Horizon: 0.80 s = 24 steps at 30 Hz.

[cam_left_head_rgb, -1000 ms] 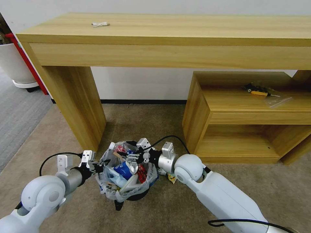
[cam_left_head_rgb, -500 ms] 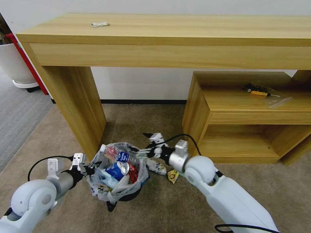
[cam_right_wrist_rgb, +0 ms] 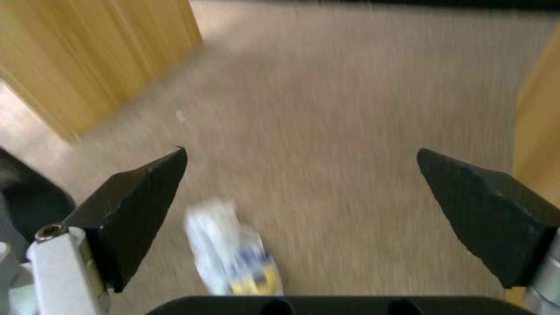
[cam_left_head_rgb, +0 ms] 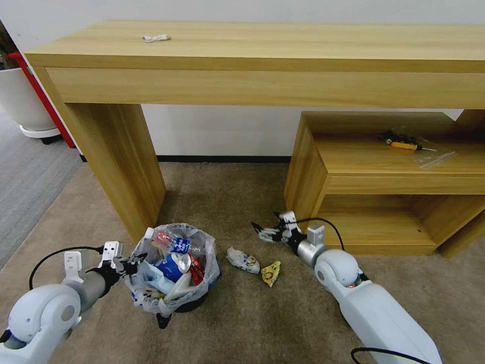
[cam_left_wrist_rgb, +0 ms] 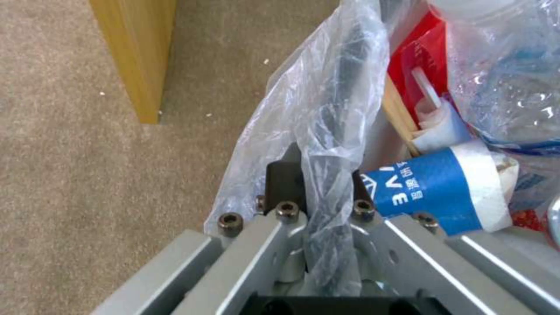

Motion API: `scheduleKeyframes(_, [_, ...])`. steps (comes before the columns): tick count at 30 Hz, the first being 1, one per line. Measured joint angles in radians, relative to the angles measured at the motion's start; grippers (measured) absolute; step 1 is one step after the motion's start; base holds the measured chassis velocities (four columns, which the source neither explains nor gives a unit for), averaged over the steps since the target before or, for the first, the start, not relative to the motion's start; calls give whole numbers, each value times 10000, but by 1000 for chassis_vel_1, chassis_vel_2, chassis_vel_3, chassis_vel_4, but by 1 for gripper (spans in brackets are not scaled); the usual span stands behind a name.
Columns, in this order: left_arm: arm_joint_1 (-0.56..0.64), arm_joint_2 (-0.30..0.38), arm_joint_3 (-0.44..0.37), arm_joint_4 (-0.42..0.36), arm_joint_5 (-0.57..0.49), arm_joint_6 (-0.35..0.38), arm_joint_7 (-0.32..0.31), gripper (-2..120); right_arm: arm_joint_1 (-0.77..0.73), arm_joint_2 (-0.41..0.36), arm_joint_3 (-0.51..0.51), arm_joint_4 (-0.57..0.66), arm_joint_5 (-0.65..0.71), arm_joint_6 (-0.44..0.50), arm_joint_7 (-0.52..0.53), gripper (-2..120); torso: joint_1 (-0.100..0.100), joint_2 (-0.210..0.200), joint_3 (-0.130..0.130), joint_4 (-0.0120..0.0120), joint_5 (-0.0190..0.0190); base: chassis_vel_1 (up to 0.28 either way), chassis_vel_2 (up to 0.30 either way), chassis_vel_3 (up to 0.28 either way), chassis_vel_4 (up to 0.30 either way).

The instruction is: Pick up the trash bin and place the garbage on the floor into it.

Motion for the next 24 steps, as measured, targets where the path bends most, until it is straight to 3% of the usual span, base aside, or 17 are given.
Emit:
scheduleKeyframes(6, [-9, -98, -78, 40, 20, 0, -4, 0, -46, 178, -133, -699, -60, -75, -83, 100, 0, -1, 0, 0, 0, 0, 0, 0, 0])
scheduleKeyframes(10, [-38, -83, -107, 64, -24, 0, -12, 0, 130, 724, -368, -2312, -175, -678, -44, 100, 0, -1, 1, 1, -1, 0, 0, 0, 0])
scheduleKeyframes(20, [-103, 44, -66, 65, -128, 0, -16, 0, 479, 1277, -405, -3772, -395, -830, 76, 100, 0, -1, 1, 0, -2, 0, 0, 0, 0])
scheduleKeyframes(24, [-70, 72, -118, 27, -166, 0, -10, 0, 626, 1464, -424, -4209, -469, -759, 33, 93, 0, -1, 1, -1, -1, 0, 0, 0, 0])
